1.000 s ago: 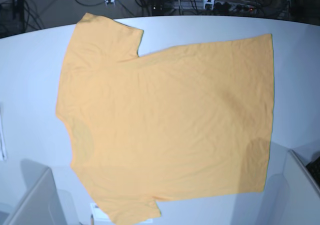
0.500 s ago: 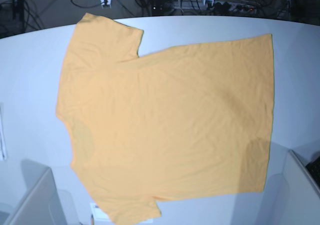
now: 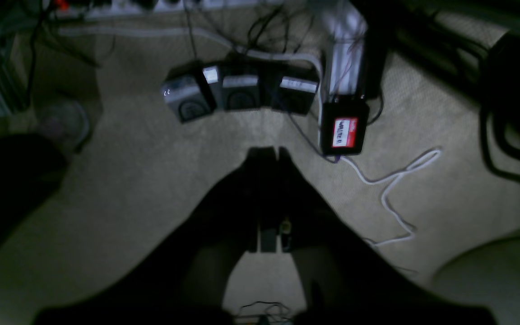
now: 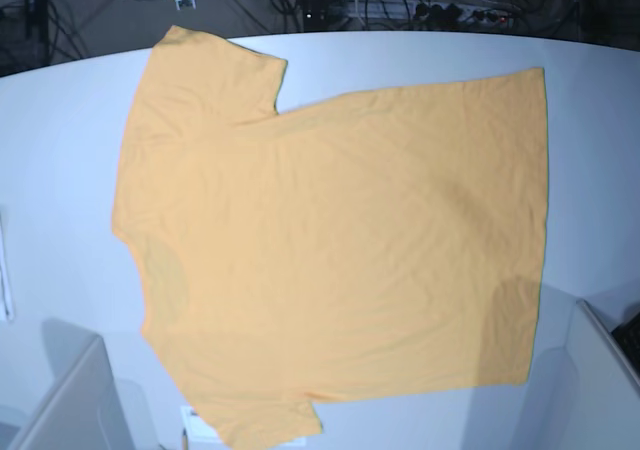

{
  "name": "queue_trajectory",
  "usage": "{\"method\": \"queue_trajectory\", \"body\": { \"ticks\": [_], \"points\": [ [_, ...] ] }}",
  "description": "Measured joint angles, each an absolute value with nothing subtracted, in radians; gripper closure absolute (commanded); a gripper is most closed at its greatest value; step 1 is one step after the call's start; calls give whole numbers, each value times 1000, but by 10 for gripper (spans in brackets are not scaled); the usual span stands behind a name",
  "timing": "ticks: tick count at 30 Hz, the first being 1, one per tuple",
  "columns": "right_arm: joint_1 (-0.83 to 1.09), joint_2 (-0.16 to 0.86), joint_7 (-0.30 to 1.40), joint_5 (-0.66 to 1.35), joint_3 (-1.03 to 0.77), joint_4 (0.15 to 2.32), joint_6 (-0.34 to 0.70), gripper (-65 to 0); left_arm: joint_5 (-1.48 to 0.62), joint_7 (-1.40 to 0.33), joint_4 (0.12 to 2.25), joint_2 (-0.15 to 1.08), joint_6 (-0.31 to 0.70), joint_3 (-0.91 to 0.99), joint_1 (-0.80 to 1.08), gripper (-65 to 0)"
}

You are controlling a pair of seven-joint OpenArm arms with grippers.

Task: Fold the T-shirt properly
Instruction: 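Move the right gripper toward the shirt's shoulder corner nearest it, then grasp the orange shirt's shoulder edge with the right gripper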

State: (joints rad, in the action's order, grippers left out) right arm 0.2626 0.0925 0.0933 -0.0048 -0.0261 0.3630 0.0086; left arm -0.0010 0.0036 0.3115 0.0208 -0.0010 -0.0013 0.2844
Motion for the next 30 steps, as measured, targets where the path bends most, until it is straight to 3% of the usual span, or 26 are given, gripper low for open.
{"method": "queue_trajectory", "body": {
  "ticks": [4,9,18,30],
  "points": [
    [332,80,100,1,-26,474,9,0,0,4,429,46,-2,-2,369,0],
    [387,98,145,160,-26,616,22,0,-4,5,652,89,-4,-4,490,0],
    [679,134,322,323,-28,1108,61,0,-6,-7,1125,133,-3,6,811,0],
    [910,96,418,343,-307,1574,66,0,-9,-12,1575,156,-3,10,1097,0]
  ]
}}
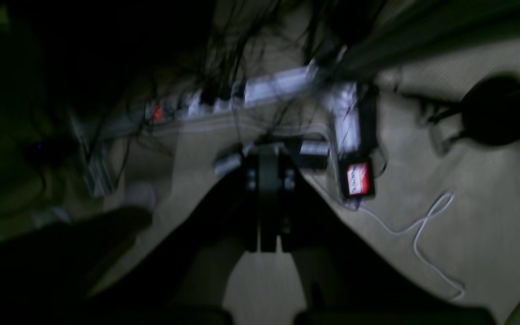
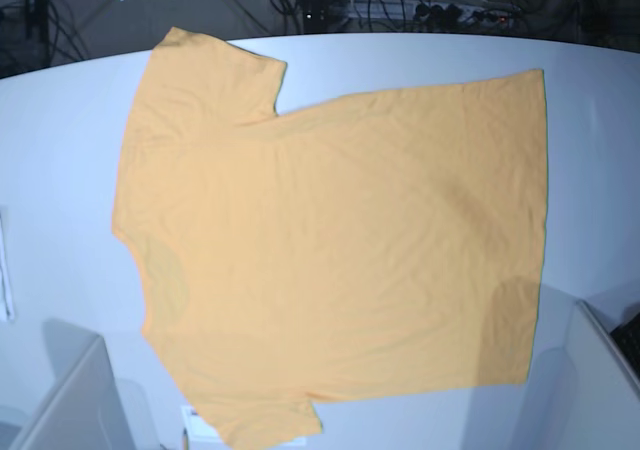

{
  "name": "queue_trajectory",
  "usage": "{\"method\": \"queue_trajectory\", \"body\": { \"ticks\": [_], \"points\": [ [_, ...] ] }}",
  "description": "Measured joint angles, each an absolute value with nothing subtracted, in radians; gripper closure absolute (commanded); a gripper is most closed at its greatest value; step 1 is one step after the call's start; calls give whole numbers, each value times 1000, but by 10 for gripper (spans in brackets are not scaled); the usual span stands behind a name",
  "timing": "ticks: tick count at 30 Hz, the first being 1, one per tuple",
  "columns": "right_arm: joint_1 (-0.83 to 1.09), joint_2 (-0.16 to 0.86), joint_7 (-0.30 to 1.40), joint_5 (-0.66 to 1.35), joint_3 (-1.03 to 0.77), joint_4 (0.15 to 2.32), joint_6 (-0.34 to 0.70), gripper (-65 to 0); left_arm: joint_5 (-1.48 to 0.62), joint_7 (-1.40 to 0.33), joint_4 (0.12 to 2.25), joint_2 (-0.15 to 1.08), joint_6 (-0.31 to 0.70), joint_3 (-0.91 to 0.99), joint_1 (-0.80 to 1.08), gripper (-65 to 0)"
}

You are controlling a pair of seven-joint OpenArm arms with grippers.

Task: Fold the T-shirt properly
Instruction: 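Grasp the orange shirt's shoulder edge with the right gripper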

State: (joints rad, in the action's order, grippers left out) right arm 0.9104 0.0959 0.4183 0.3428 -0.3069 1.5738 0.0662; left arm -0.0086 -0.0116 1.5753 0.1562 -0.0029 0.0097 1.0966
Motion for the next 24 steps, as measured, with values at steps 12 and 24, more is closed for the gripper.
{"method": "queue_trajectory", "body": {
  "ticks": [12,24],
  "points": [
    [798,98,649,353,-434,2000,74,0,-9,-13,1959,156,-4,12,1189,0],
    [554,65,875,593,-544,1994,253,-182,-10,-25,1966,86,-2,208,1114,0]
  ]
}}
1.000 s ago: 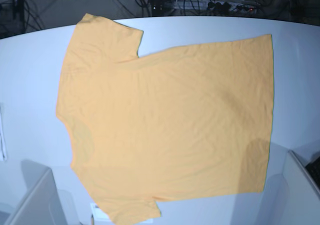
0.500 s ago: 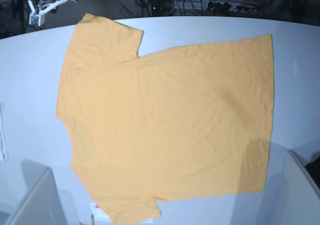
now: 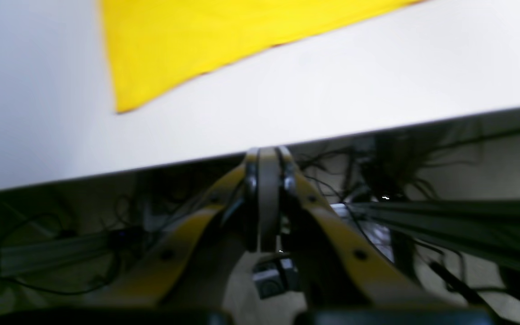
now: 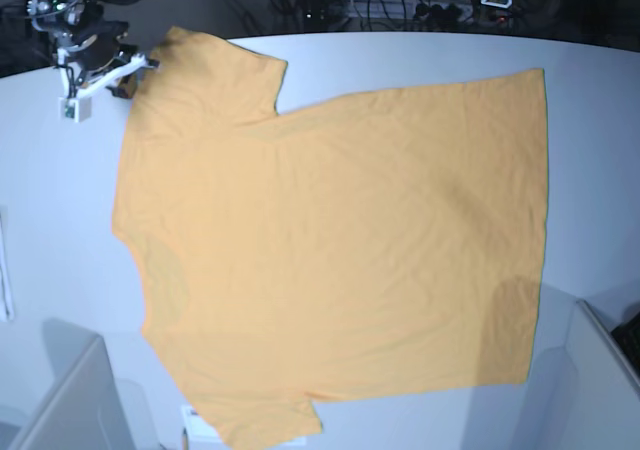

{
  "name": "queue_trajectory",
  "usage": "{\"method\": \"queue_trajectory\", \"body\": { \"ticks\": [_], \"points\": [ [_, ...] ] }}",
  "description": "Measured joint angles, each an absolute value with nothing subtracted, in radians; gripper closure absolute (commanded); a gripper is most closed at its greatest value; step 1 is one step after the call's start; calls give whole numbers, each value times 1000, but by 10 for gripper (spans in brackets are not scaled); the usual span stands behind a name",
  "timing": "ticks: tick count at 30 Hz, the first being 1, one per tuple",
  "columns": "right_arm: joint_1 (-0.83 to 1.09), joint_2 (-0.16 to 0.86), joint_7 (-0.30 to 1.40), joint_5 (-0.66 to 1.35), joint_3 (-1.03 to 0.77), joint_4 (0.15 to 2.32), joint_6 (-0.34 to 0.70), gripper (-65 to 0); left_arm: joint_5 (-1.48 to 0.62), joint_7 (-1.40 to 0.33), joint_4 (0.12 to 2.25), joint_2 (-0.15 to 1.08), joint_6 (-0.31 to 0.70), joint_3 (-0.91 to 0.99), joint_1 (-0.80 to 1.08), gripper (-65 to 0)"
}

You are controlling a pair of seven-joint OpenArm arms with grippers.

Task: Fold the T-shirt properly
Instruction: 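Grasp the orange shirt's shoulder edge with the right gripper, then grasp the shirt's other shoulder corner with the left gripper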

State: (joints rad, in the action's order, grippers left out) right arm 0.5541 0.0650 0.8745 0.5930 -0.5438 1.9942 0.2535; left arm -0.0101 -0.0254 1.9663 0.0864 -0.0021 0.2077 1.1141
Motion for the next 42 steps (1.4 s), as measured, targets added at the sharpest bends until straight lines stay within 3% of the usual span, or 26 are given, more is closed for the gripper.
{"method": "queue_trajectory", "body": {
  "ticks": [3,5,11,13,16,22,26,33,40,42],
  "points": [
    [515,56,913,680,-580,1994,255,-330,-173,-20,1969,89,1,250,1111,0],
    [489,55,916,706,-604,1992,256,-345,-305,-20,1966,99,-1,278,1114,0],
    [398,62,1005,693,-677,1845,255,-345,-591,-23,1951,145,-9,373,1106,-321],
    [378,81,1003,702,-683,1793,260,-345,-645,-24,1950,154,8,384,1106,-390],
    [356,127,988,693,-671,1708,256,-345,-702,-27,1938,153,120,400,1095,-479],
    [329,133,971,707,-645,1614,259,-345,-830,-38,1847,153,211,495,1048,-485],
    [372,139,924,730,-593,1616,269,-345,-900,-204,1820,139,245,603,1012,-485],
    [447,141,773,764,-462,1629,282,-345,-906,-466,1779,68,404,821,866,-485],
    [464,117,752,782,-456,1631,289,-345,-876,-567,1730,54,421,874,779,-485],
    [464,115,752,783,-453,1631,289,-311,-836,-572,1726,48,427,873,762,-485]
  ]
}}
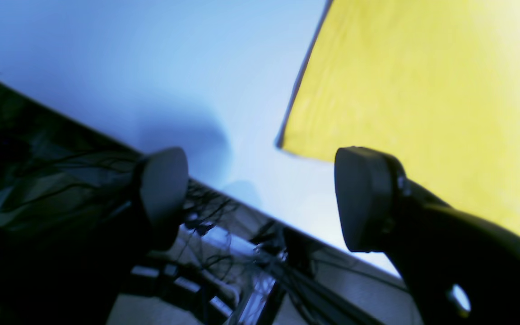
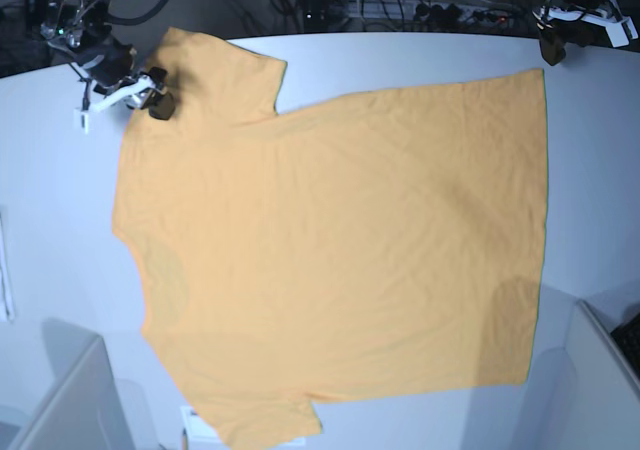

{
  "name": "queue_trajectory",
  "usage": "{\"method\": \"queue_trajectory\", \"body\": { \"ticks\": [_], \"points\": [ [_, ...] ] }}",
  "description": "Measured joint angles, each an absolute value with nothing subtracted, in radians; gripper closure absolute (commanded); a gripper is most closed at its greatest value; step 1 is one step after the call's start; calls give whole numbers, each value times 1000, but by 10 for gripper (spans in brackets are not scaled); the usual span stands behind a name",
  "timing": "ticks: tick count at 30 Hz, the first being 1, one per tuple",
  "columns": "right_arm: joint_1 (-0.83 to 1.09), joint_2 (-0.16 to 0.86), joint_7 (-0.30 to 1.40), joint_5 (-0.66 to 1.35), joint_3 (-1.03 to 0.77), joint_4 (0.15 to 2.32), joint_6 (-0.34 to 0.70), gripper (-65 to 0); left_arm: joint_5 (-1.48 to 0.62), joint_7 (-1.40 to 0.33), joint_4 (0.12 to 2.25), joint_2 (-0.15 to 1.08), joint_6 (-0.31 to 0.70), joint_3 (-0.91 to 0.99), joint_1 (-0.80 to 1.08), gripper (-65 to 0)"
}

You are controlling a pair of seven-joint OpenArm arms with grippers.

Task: Fold the T-shirt properly
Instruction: 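Grasp the shirt's other shoulder corner with the left gripper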

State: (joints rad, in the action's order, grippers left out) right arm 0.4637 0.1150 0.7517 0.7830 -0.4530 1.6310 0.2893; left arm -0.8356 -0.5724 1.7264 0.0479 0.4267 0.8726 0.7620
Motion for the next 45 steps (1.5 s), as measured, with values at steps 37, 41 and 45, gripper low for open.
{"method": "queue_trajectory", "body": {
  "ticks": [37,41,45],
  "points": [
    [470,110,812,782,-448,1622,288,0,-865,-475,1463,32,521,743,543,-299],
    [471,109,811,783,-448,1622,288,0,-861,-487,1456,30,520,738,543,-158],
    [472,110,811,785,-448,1623,288,0,-854,-509,1456,30,506,738,540,0]
  ]
}}
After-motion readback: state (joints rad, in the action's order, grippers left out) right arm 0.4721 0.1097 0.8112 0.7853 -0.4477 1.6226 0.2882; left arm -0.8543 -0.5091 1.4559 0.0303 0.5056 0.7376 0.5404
